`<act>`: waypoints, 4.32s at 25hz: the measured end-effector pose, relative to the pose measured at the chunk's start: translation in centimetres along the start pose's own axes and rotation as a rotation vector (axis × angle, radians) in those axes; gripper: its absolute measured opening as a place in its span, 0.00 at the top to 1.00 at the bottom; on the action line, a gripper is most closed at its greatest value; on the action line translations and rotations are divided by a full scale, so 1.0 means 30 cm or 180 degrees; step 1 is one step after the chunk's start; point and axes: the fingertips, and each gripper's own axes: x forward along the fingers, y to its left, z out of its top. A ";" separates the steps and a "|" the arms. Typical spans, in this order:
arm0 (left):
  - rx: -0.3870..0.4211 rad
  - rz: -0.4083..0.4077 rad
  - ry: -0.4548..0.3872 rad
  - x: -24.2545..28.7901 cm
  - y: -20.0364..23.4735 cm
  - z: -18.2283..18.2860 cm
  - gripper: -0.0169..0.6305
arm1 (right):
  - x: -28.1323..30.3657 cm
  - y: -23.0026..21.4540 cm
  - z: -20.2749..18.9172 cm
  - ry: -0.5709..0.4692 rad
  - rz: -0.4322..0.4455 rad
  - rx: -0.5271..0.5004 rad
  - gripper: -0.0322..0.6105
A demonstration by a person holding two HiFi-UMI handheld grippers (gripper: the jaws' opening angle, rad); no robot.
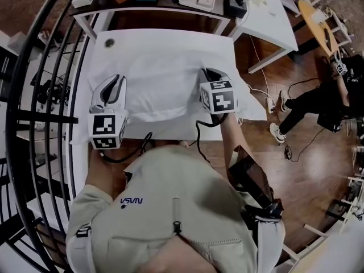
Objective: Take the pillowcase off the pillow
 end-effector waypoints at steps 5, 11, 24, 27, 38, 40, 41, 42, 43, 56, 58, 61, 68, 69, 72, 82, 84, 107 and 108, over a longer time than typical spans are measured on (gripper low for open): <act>0.0125 -0.0325 0.0049 -0.090 -0.063 -0.007 0.85 | 0.012 -0.007 -0.036 0.0068 0.0025 0.0137 0.93; 0.0075 -0.1428 0.0491 -0.193 -0.391 -0.170 0.82 | 0.008 -0.010 -0.029 -0.0086 0.0046 0.0224 0.93; 0.2183 -0.0069 0.0800 -0.007 -0.350 -0.448 0.41 | -0.081 -0.014 0.090 -0.0360 0.0070 0.0348 0.93; 0.2184 0.0081 0.0819 0.023 -0.311 -0.439 0.67 | -0.089 -0.002 0.074 -0.0390 0.0119 0.0307 0.93; 0.1252 -0.0242 0.0524 0.022 -0.264 -0.281 0.80 | -0.294 0.090 -0.135 -0.0869 0.0195 -0.0735 0.37; 0.1157 -0.0270 0.0476 0.021 -0.248 -0.257 0.80 | -0.296 0.087 -0.200 -0.0681 -0.0113 -0.1331 0.28; 0.1121 -0.0283 0.0459 0.022 -0.241 -0.250 0.80 | -0.279 0.066 -0.228 -0.0557 -0.0331 -0.1616 0.26; 0.1095 -0.0296 0.0449 0.021 -0.237 -0.247 0.80 | -0.258 0.036 -0.249 -0.0464 -0.0553 -0.1831 0.26; 0.1076 -0.0311 0.0444 0.021 -0.237 -0.247 0.80 | -0.236 0.003 -0.261 -0.0423 -0.0746 -0.1955 0.26; 0.1398 -0.0030 -0.0054 -0.061 -0.156 0.021 0.83 | -0.452 0.022 0.062 -0.1215 -0.0885 -0.1616 0.91; 0.1426 -0.0017 -0.0170 -0.084 -0.142 0.091 0.84 | -0.518 0.037 0.125 -0.1295 -0.0796 -0.1608 0.92; 0.1444 -0.0182 -0.0227 -0.100 -0.131 0.169 0.84 | -0.581 0.043 0.186 -0.1200 -0.0687 -0.1655 0.92; 0.1456 -0.0543 -0.0251 0.047 -0.135 0.119 0.71 | -0.405 -0.062 0.094 -0.0626 -0.0608 -0.1201 0.92; 0.1478 -0.0458 -0.0323 0.060 -0.126 0.116 0.67 | -0.376 -0.080 0.094 -0.0620 -0.0695 -0.1153 0.91; 0.1469 -0.0169 -0.0621 0.040 -0.108 0.174 0.54 | -0.296 -0.136 0.127 -0.0593 -0.0986 -0.1162 0.91; 0.0379 0.0037 -0.0359 -0.118 -0.208 -0.119 0.51 | -0.081 -0.232 0.187 -0.0602 -0.1426 -0.1381 0.90; 0.0387 -0.0036 -0.0032 -0.044 -0.229 -0.260 0.35 | -0.054 -0.231 0.193 -0.0646 -0.1402 -0.1390 0.90; 0.0734 -0.0242 0.0401 0.404 -0.149 -0.438 0.95 | 0.121 -0.090 -0.354 0.0052 -0.0529 -0.1101 0.36; 0.0708 -0.0267 0.0410 0.401 -0.153 -0.443 0.95 | 0.155 -0.087 -0.373 0.0126 -0.0520 -0.1259 0.36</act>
